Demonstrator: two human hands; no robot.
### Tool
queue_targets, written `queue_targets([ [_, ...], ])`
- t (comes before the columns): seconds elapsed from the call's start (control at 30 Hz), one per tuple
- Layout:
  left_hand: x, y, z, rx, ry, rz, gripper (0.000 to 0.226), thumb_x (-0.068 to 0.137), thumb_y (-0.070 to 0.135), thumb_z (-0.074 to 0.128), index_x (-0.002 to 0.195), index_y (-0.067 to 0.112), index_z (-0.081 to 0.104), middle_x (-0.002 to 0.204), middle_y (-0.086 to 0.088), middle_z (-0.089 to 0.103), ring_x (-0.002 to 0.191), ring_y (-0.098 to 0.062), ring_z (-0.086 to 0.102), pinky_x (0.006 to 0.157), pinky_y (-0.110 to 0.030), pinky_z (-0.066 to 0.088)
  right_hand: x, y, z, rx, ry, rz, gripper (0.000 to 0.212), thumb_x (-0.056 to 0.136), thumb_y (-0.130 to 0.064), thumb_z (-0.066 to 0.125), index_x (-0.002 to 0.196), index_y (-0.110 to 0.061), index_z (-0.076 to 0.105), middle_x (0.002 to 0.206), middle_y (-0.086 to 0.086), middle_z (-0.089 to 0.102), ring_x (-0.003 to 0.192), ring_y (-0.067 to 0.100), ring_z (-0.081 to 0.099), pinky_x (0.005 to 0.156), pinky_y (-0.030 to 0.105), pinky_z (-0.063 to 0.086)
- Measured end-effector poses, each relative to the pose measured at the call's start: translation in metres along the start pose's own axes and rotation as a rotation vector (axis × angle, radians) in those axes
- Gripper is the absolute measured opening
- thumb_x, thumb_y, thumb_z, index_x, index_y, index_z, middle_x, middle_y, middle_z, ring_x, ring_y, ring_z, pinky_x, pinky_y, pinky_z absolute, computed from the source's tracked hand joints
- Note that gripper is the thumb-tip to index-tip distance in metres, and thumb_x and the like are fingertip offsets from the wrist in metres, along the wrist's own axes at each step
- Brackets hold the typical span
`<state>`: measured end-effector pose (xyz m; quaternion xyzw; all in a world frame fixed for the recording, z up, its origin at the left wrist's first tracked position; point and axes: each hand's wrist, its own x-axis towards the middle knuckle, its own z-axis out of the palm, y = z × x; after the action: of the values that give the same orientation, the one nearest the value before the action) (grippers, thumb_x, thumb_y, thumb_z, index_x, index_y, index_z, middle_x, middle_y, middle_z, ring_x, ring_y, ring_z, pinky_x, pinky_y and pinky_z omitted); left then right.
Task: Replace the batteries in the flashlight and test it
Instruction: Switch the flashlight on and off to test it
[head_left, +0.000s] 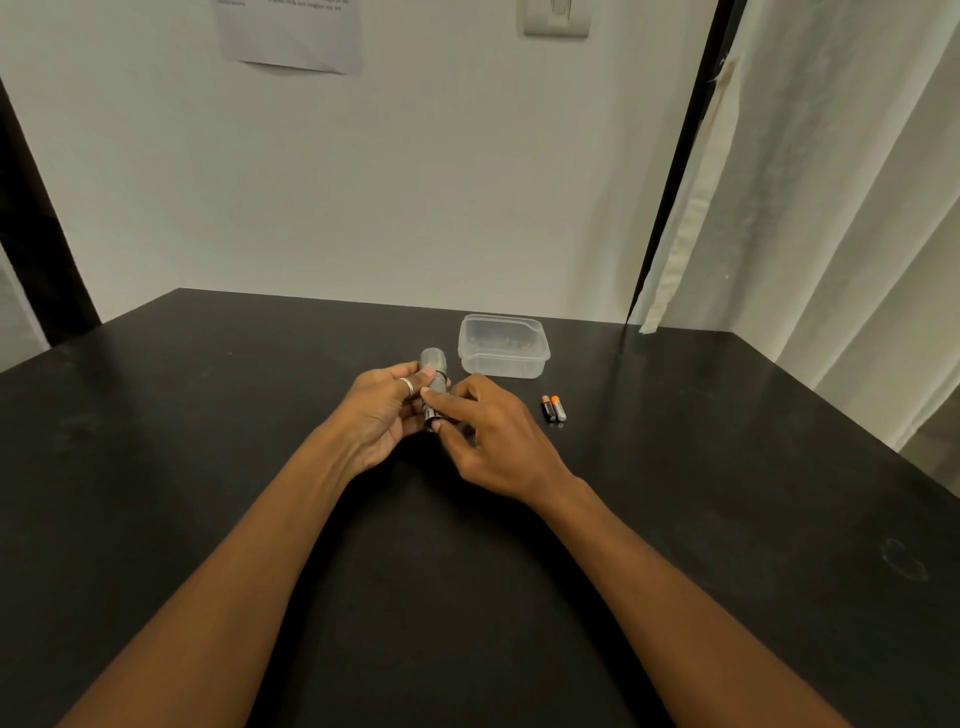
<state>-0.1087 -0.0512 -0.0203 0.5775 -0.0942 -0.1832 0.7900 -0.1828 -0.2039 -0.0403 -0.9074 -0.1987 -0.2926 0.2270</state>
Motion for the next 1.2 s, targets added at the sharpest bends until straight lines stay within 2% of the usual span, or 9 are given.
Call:
queue_targets([
  [0.23, 0.0002, 0.0004, -0.0006, -0.032, -0.004, -0.017, 0.013, 0.101, 0.009, 0.058, 0.109, 0.011, 0.068, 0.114, -0.019, 0.074, 0.106, -0.03, 0.062, 0.084, -0.038, 0.06, 0.0008, -0.0009, 0.0016, 0.007, 0.004, 0.035, 0.036, 0.092, -0.02, 0.067, 0.128, -0.017, 0.069, 0.103, 0.003, 0.06, 0.08, 0.015, 0.06, 0.07, 0.035, 0.057],
  [0.43, 0.0013, -0.0026, -0.0013, -0.03, -0.037, 0.019, 0.036, 0.1, 0.011, 0.06, 0.136, 0.01, 0.059, 0.122, -0.02, 0.072, 0.101, -0.027, 0.071, 0.074, -0.037, 0.063, -0.0013, 0.005, -0.0011, -0.004, -0.025, 0.029, 0.038, 0.092, -0.024, 0.069, 0.13, -0.021, 0.066, 0.108, -0.001, 0.06, 0.084, 0.013, 0.059, 0.07, 0.036, 0.059],
  [0.53, 0.0026, -0.0031, -0.003, -0.056, -0.045, 0.027, 0.04, 0.099, 0.01, 0.061, 0.139, 0.014, 0.057, 0.121, -0.019, 0.072, 0.101, -0.028, 0.071, 0.072, -0.037, 0.062, -0.0003, 0.0064, -0.0014, -0.022, -0.051, 0.028, 0.042, 0.092, -0.024, 0.07, 0.134, -0.022, 0.063, 0.109, 0.0, 0.059, 0.082, 0.012, 0.058, 0.07, 0.034, 0.058],
  [0.63, 0.0025, -0.003, -0.0024, -0.013, -0.034, 0.032, 0.032, 0.101, 0.014, 0.06, 0.132, 0.009, 0.062, 0.118, -0.016, 0.072, 0.093, -0.025, 0.072, 0.069, -0.033, 0.061, -0.0001, 0.0056, -0.0012, -0.031, -0.045, 0.029, 0.044, 0.095, -0.026, 0.066, 0.138, -0.023, 0.06, 0.111, -0.001, 0.06, 0.079, 0.007, 0.052, 0.071, 0.03, 0.055],
  [0.73, 0.0025, -0.0038, -0.0003, 0.052, -0.009, 0.023, 0.028, 0.102, 0.016, 0.058, 0.119, -0.004, 0.067, 0.1, -0.017, 0.069, 0.078, -0.019, 0.07, 0.064, -0.028, 0.059, 0.0, 0.0034, -0.0001, -0.026, -0.005, 0.058, 0.041, 0.099, -0.03, 0.059, 0.14, -0.025, 0.059, 0.108, -0.004, 0.061, 0.076, 0.005, 0.05, 0.072, 0.035, 0.054],
  [0.87, 0.0033, -0.0027, 0.0009, 0.073, 0.02, -0.011, 0.02, 0.101, 0.016, 0.06, 0.105, -0.001, 0.071, 0.085, -0.011, 0.068, 0.07, -0.013, 0.071, 0.06, -0.023, 0.057, -0.0008, 0.0021, -0.0004, -0.013, 0.007, 0.078, 0.04, 0.101, -0.032, 0.056, 0.14, -0.024, 0.058, 0.109, -0.006, 0.061, 0.076, 0.009, 0.057, 0.073, 0.039, 0.055],
  [1.0, 0.0015, -0.0015, 0.0026, 0.066, 0.006, -0.014, 0.026, 0.102, 0.014, 0.058, 0.116, -0.006, 0.068, 0.089, -0.012, 0.069, 0.069, -0.014, 0.071, 0.059, -0.024, 0.057, -0.0014, 0.0024, -0.0007, -0.03, 0.005, 0.07, 0.041, 0.1, -0.031, 0.059, 0.14, -0.023, 0.059, 0.109, -0.005, 0.061, 0.069, 0.004, 0.047, 0.07, 0.036, 0.054],
  [1.13, -0.0027, 0.0007, 0.0024, -0.016, -0.018, 0.007, 0.023, 0.103, 0.012, 0.055, 0.124, 0.008, 0.064, 0.101, -0.014, 0.073, 0.07, -0.016, 0.075, 0.059, -0.027, 0.059, -0.0009, 0.0048, -0.0007, -0.033, -0.021, 0.05, 0.046, 0.096, -0.028, 0.064, 0.141, -0.022, 0.058, 0.114, -0.002, 0.061, 0.066, -0.005, 0.042, 0.068, 0.025, 0.05],
  [1.2, -0.0037, 0.0013, 0.0019, -0.015, -0.023, 0.005, 0.023, 0.104, 0.012, 0.055, 0.125, 0.01, 0.064, 0.107, -0.015, 0.073, 0.073, -0.018, 0.076, 0.061, -0.029, 0.06, -0.0008, 0.0051, -0.0011, -0.038, -0.023, 0.047, 0.047, 0.095, -0.028, 0.065, 0.141, -0.021, 0.058, 0.114, -0.002, 0.061, 0.066, -0.003, 0.042, 0.068, 0.024, 0.05],
])
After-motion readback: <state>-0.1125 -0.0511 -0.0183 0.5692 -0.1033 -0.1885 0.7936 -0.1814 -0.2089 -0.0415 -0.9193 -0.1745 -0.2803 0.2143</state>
